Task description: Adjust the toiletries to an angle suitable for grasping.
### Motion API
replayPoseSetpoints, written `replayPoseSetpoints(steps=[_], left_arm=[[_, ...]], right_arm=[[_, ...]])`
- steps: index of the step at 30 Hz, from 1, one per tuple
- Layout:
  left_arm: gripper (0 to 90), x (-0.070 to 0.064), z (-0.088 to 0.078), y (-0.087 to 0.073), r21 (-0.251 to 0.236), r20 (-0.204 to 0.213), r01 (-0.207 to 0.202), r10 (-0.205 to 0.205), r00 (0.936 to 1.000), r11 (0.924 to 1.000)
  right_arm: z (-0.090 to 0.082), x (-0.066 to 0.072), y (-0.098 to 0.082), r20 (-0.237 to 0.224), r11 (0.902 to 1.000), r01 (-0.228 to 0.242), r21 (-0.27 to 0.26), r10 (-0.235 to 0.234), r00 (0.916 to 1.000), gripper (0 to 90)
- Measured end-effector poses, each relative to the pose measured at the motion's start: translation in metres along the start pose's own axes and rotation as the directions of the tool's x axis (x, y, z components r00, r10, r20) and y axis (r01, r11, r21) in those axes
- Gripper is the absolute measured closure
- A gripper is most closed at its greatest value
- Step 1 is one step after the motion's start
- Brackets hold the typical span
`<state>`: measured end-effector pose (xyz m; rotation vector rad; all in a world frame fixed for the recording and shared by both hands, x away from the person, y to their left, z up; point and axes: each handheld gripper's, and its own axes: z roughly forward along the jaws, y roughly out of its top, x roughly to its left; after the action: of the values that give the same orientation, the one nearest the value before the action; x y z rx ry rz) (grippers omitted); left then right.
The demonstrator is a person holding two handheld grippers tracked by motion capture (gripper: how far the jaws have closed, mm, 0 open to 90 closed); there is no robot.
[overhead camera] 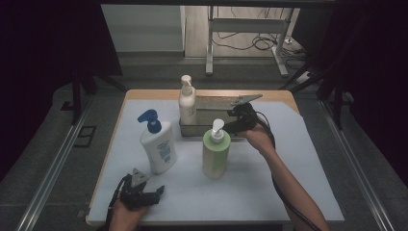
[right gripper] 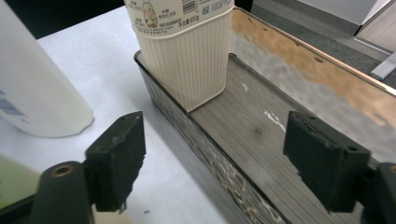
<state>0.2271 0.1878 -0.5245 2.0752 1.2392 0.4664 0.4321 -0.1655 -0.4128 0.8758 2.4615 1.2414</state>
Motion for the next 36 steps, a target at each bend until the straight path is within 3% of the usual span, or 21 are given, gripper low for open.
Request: replayPoseSetpoints(steps=[5,12,18,27,36], left_arm=[[17.8,0.0,0.0,0.0,0.001,-0.001,0.0,0.0,1.0,1.0],[17.8,0.0,0.0,0.0,0.001,-0.002,0.0,0.0,1.0,1.0],[17.8,0.0,0.0,0.0,0.001,-0.002,0.0,0.0,1.0,1.0],[17.8,0.0,0.0,0.0,0.001,-0.002,0.0,0.0,1.0,1.0],[17.8,0.0,0.0,0.0,0.001,-0.002,0.0,0.0,1.0,1.0]], right_arm=[[-0.009,0.0,-0.005,-0.003,0.9998,0.005,0.017,-0.005,1.0,14.5],[-0.024,0.001,-0.014,0.013,0.9989,0.041,0.023,-0.042,0.999,14.0],[-0.034,-0.001,-0.023,0.019,0.9991,0.037,0.021,-0.037,0.9991,13.5],[-0.048,0.004,-0.041,-0.04,0.9982,0.057,0.02,-0.056,0.9976,3.9],[-0.061,0.011,-0.056,-0.069,0.9992,0.041,0.0,-0.04,0.9968,0.2]])
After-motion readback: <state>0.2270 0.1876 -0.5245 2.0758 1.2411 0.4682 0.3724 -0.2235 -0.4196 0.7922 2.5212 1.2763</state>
